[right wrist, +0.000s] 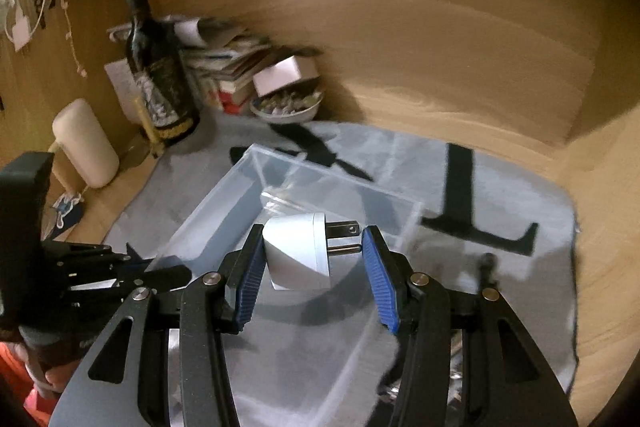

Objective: Organize rigid objects
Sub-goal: 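Carry the white plug into the clear box and open the right gripper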

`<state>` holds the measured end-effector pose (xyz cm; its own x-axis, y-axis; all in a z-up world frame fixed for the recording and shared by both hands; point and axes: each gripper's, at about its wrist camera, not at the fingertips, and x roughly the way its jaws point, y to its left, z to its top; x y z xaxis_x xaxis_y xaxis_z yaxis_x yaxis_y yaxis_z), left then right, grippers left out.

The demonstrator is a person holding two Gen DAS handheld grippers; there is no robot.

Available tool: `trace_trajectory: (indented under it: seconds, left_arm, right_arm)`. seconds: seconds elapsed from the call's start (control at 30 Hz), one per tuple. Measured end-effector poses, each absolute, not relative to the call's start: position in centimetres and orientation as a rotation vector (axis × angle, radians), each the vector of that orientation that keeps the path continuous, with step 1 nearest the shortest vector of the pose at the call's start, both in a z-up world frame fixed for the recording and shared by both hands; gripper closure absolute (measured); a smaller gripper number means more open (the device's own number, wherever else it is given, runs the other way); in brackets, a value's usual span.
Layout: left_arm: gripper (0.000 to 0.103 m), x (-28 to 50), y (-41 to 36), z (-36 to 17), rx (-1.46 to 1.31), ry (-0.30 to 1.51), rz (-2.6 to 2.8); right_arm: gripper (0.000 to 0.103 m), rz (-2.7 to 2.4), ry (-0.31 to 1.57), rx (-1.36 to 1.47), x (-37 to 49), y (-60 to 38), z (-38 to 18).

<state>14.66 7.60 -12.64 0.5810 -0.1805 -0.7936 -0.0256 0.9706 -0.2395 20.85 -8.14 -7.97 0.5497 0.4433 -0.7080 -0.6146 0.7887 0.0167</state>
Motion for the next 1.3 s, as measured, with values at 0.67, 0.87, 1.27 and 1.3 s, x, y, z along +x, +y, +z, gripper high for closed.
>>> trace_trajectory:
  seconds: [0.67,0.87,1.27,1.3]
  left_arm:
    - [0.091,14.5,7.8,-12.7,-0.243,0.938,-0.122]
    - [0.091,14.6,7.8,-12.7,-0.250,0.939,-0.120]
    - [0.091,14.8,7.8,-12.9,-0.242,0.952,-0.098]
    - [0.091,14.9,7.8,-12.9,-0.240,0.953,-0.097]
  right_arm:
    - [0.057,0.681,0.876,-0.357,21.6,-4.1,-11.1]
    - [0.049,0.678,0.828,-0.368,20.8,-4.4,-10.2]
    - [0.033,0.578,0.727,-0.309,20.0,-9.3,-7.6]
    - [0.033,0.560,0.720,-0.302,19.9,-10.0,-7.3]
